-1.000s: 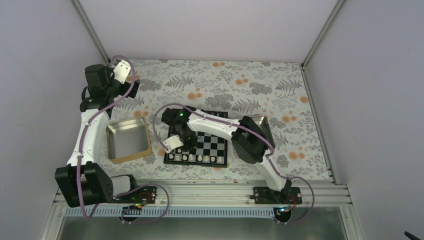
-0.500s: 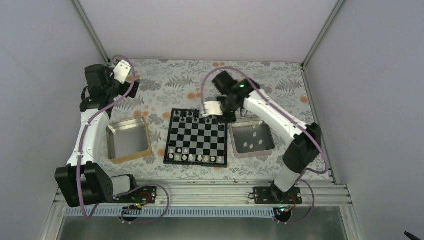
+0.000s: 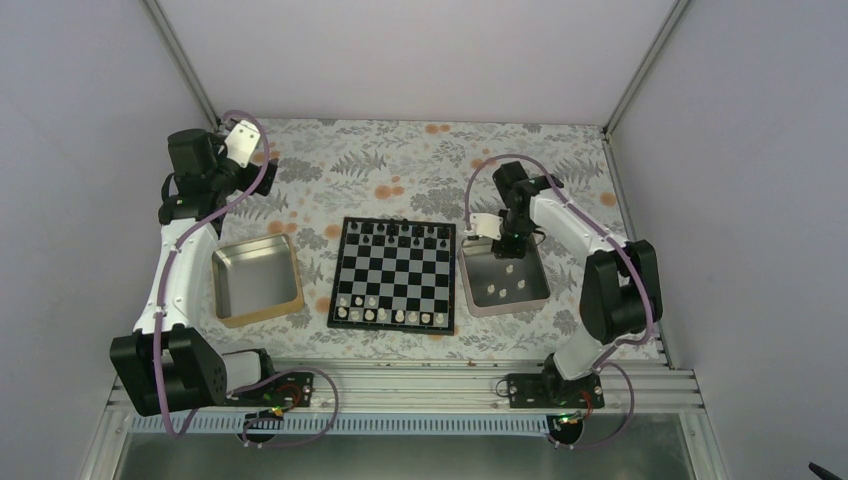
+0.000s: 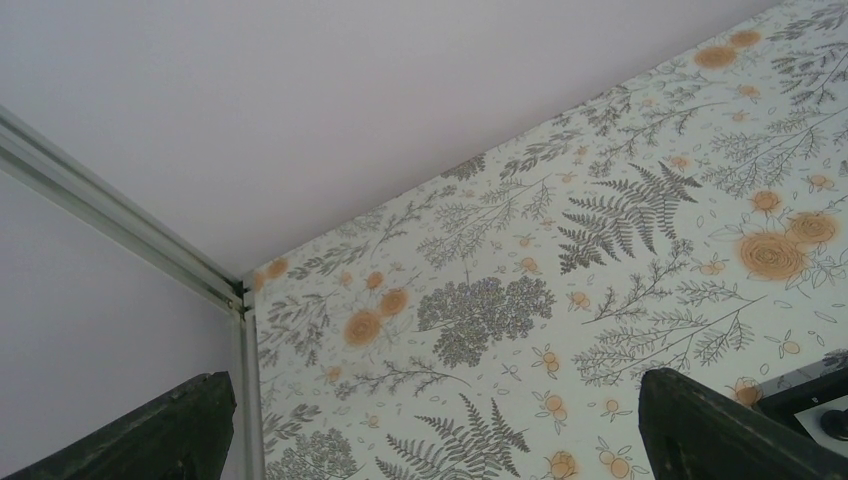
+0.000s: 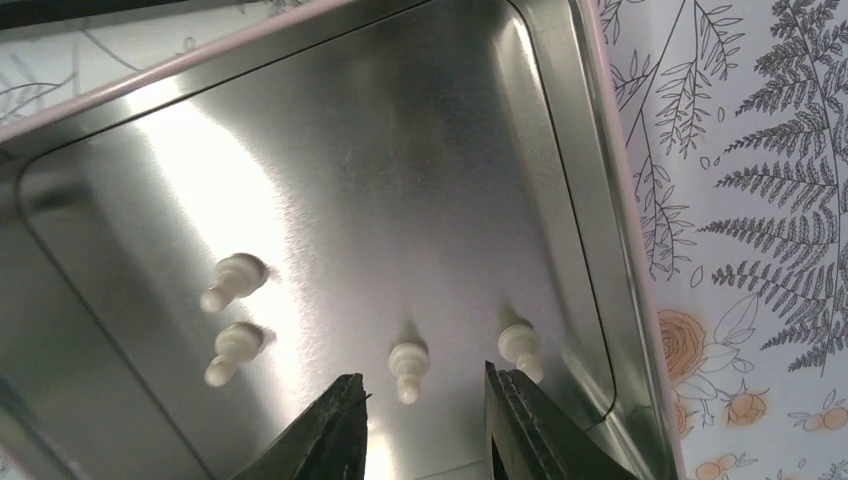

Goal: Set up the chess pieces on the board
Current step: Pick up the chess piece from the storage box, then place the chess piece on the chessboard.

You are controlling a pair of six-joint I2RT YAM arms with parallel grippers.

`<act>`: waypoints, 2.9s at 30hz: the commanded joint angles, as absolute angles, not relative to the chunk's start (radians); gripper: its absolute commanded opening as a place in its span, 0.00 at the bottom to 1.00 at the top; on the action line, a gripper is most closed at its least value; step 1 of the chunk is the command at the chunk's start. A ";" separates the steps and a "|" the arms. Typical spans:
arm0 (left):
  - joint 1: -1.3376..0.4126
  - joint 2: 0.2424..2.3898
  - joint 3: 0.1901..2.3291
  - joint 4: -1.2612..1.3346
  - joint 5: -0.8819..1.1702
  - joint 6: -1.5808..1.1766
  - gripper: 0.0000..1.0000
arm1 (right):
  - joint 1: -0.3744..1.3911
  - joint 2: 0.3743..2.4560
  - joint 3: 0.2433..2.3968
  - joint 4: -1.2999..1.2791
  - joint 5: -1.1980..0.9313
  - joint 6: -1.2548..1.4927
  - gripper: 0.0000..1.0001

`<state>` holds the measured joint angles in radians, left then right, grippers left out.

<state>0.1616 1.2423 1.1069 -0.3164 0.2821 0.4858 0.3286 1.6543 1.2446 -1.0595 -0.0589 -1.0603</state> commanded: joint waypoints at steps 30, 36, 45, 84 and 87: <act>0.168 1.259 1.132 -0.311 0.290 0.488 1.00 | 0.206 1.839 1.227 -0.866 0.016 -1.058 0.25; 0.166 1.261 1.134 -0.314 0.290 0.488 1.00 | 0.205 1.831 1.233 -0.873 -0.011 -1.058 0.19; 0.168 1.255 1.131 -0.313 0.291 0.487 1.00 | 0.204 1.821 1.232 -0.887 -0.019 -1.057 0.08; 0.167 1.233 1.123 -0.314 0.303 0.483 1.00 | 1.034 2.034 1.662 -1.079 -0.084 -0.956 0.08; 0.167 1.236 1.120 -0.312 0.301 0.483 1.00 | 1.050 2.049 1.644 -1.064 -0.100 -0.959 0.08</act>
<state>0.1616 1.2385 1.1069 -0.3241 0.2890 0.4858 1.0279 2.0308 1.6691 -1.0939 -0.0513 -0.9565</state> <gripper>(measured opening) 0.999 0.084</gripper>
